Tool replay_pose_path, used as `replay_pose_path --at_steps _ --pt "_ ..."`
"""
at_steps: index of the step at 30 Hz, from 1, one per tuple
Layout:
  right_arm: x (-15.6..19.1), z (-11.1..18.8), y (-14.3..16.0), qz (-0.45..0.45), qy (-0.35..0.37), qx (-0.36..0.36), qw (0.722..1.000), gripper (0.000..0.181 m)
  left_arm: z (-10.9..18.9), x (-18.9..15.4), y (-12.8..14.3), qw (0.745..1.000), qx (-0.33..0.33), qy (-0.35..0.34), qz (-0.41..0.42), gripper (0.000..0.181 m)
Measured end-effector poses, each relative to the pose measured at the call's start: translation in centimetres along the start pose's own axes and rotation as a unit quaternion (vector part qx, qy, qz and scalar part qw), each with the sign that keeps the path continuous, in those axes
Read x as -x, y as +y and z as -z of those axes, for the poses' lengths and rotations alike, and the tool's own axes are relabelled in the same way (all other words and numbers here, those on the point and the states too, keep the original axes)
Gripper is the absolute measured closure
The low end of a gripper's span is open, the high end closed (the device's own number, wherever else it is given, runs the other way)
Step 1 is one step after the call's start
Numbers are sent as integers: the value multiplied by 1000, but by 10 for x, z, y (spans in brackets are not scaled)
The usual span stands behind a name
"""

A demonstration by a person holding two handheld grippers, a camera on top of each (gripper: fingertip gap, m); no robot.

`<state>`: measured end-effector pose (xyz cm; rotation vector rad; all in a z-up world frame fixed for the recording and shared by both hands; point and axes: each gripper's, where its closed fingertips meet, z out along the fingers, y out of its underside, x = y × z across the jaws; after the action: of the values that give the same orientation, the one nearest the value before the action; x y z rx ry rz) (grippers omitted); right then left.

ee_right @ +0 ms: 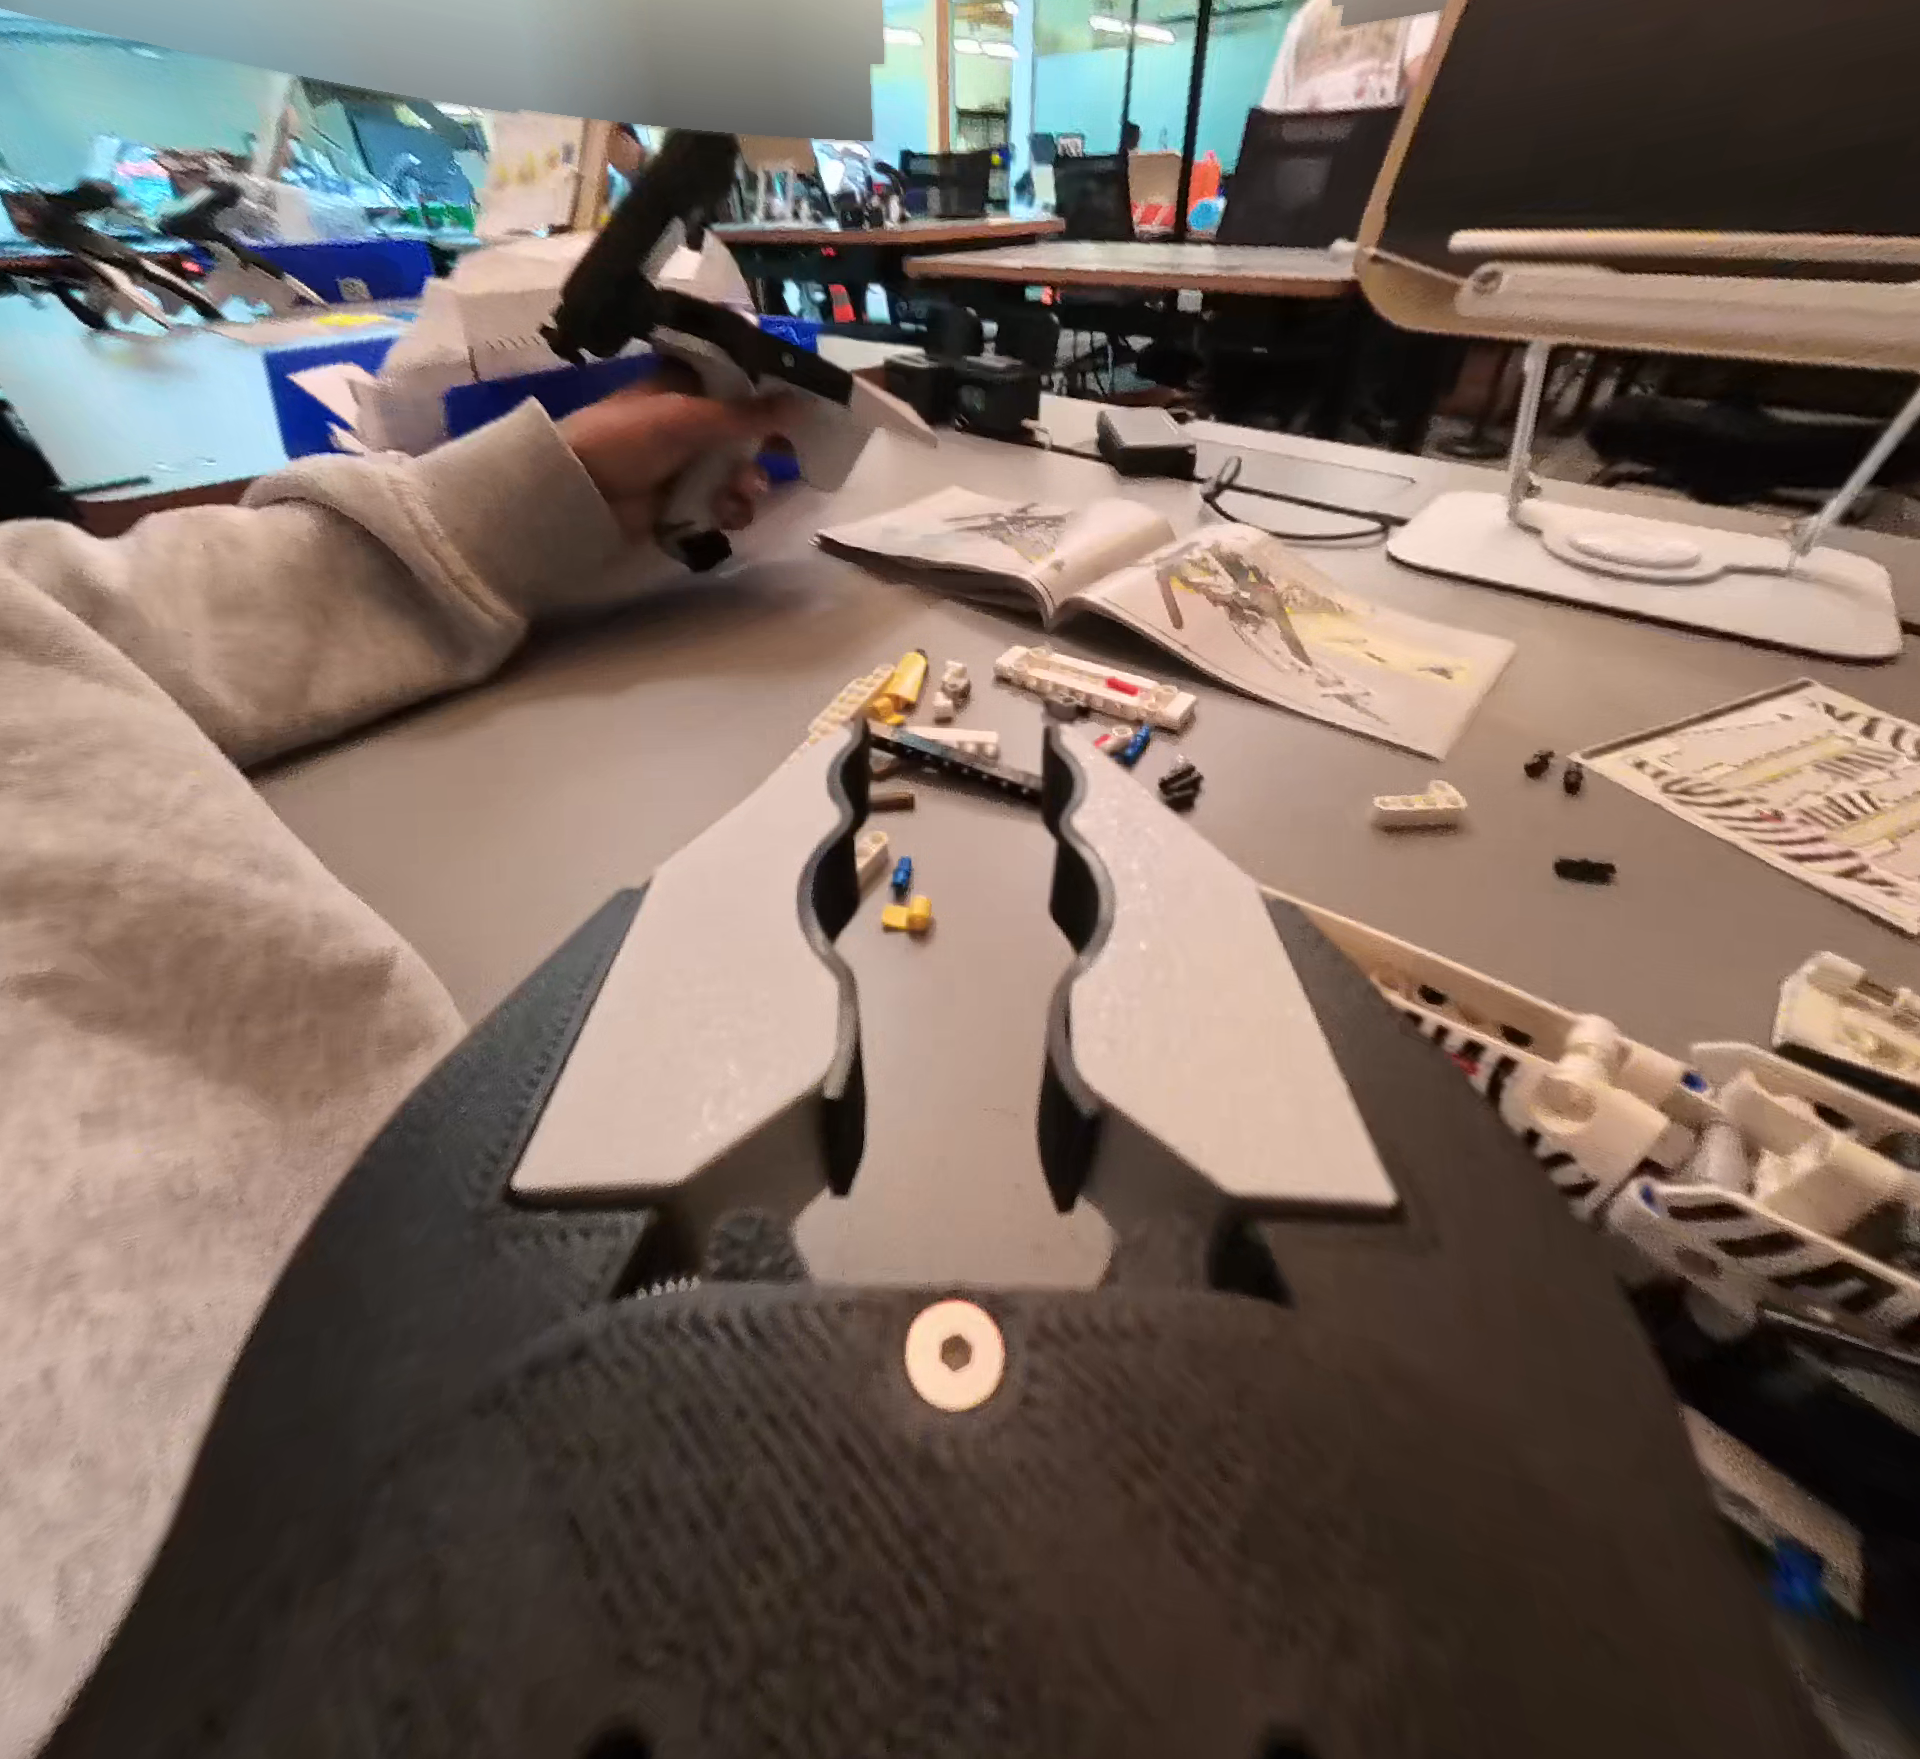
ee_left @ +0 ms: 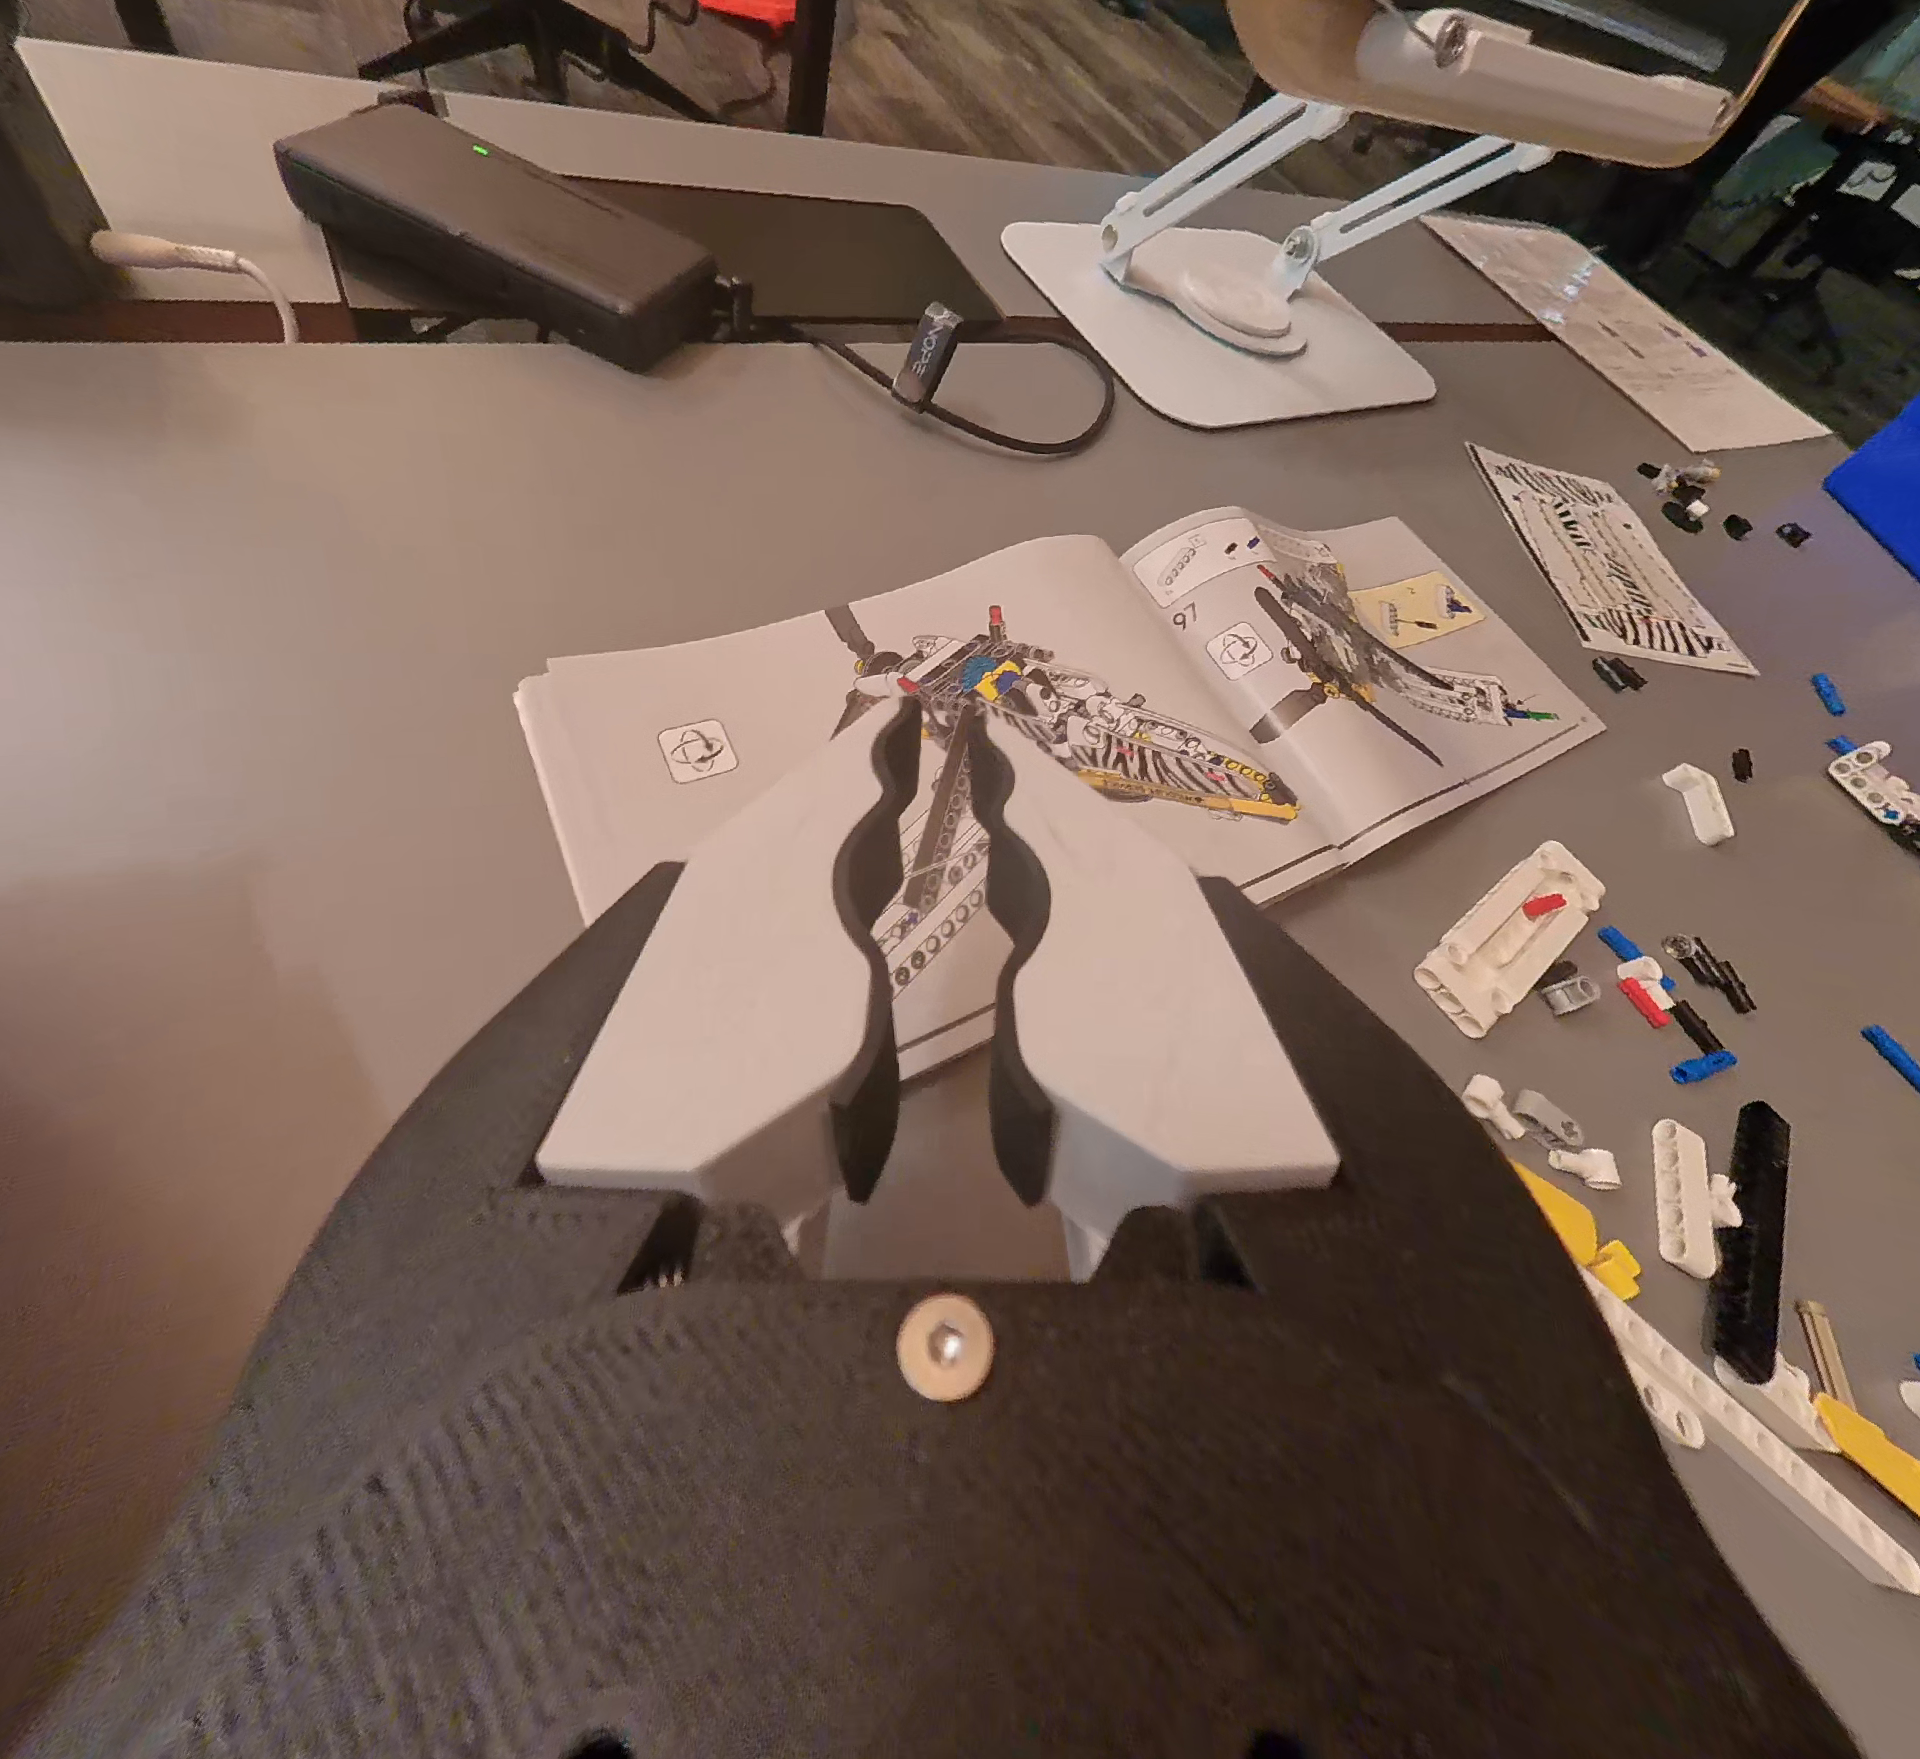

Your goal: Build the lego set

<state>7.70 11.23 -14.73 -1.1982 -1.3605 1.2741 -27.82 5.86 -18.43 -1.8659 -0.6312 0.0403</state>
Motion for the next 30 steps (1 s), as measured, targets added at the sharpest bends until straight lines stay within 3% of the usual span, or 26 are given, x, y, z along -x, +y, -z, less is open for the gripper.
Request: replay_pose_path --at_steps 8,11,23,26,30 --pt "0 -24 18 43 -8 70 997 163 2 -1 -4 1000 -12 1 -11 171" --pt "10 -33 24 81 -34 87 992 181 1 -3 -2 1000 -11 6 -9 170" --pt "11 -47 34 227 18 105 968 181 -4 -5 5 1000 4 13 -17 162" --pt "11 -46 33 221 14 100 970 181 -5 -4 11 999 22 7 -27 153" --pt "9 -45 29 206 13 91 974 181 -8 -38 18 993 46 59 -88 105"
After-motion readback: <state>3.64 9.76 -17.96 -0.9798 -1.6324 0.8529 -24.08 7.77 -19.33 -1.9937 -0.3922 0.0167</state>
